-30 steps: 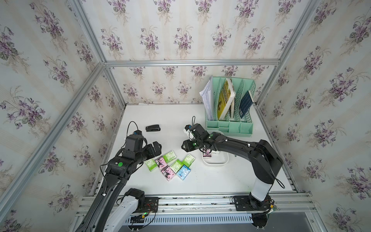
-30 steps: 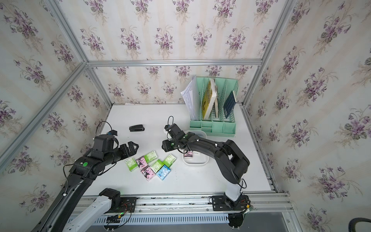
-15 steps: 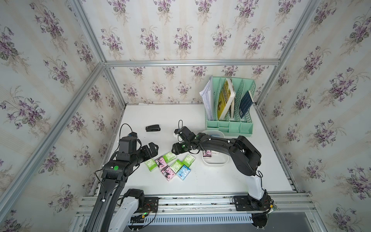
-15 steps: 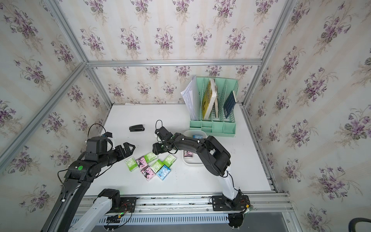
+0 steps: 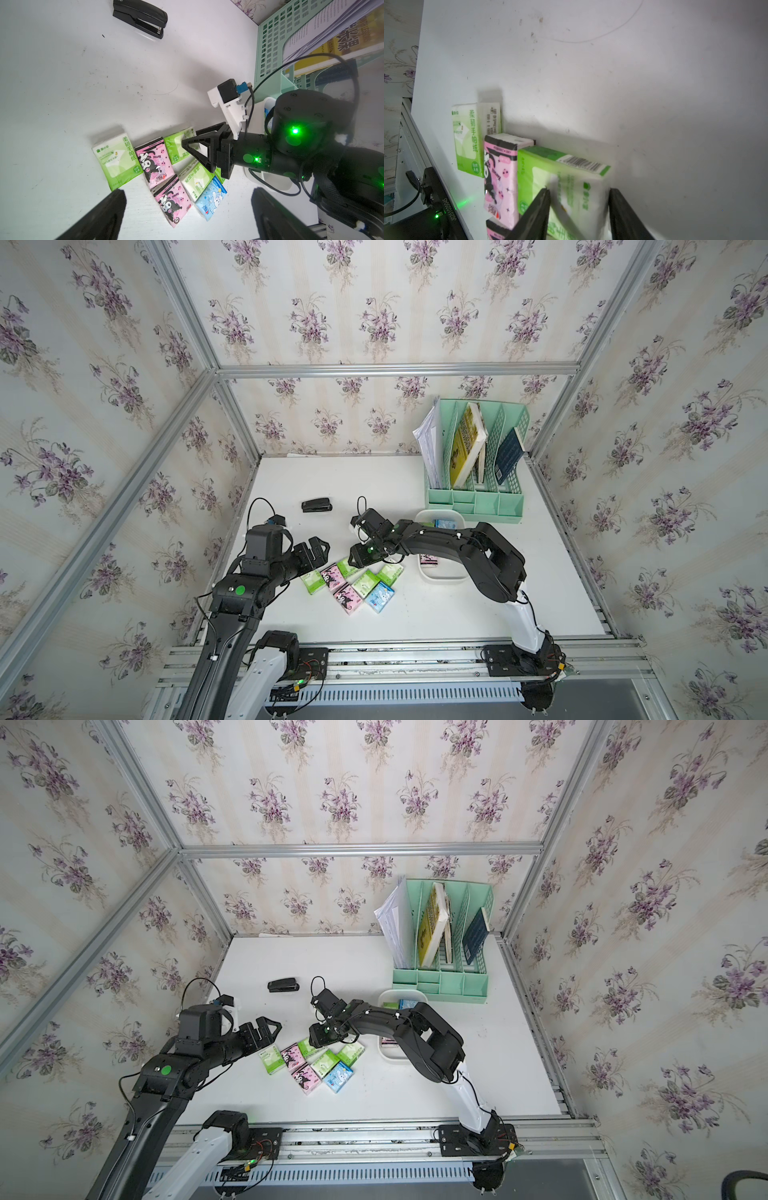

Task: Put the pocket tissues into the storage box
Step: Pick up the pocket tissues from the center of the board, then place the pocket tissues in the storage box.

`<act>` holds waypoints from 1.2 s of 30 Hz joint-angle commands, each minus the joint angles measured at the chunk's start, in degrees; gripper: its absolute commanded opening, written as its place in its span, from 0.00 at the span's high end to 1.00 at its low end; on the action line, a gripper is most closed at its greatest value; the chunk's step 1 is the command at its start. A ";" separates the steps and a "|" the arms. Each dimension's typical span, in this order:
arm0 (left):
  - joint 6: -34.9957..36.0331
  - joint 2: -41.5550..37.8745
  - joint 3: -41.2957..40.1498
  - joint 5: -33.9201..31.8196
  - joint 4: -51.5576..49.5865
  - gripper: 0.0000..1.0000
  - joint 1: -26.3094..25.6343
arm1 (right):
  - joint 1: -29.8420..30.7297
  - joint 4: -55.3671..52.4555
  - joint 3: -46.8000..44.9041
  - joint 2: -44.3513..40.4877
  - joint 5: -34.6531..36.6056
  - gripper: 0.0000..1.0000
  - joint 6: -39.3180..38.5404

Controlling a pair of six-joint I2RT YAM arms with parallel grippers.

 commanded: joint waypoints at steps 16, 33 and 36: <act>2.83 1.72 2.72 0.28 -2.27 0.01 0.00 | -0.58 0.45 0.95 -6.24 3.92 1.00 0.81; -3.81 12.19 3.32 -6.27 11.23 0.01 -22.02 | -17.50 -3.67 -28.01 -43.38 10.80 1.00 4.03; -4.37 16.09 4.25 -6.64 14.19 0.01 -25.55 | -21.99 -6.98 -34.15 -51.78 11.17 1.00 3.90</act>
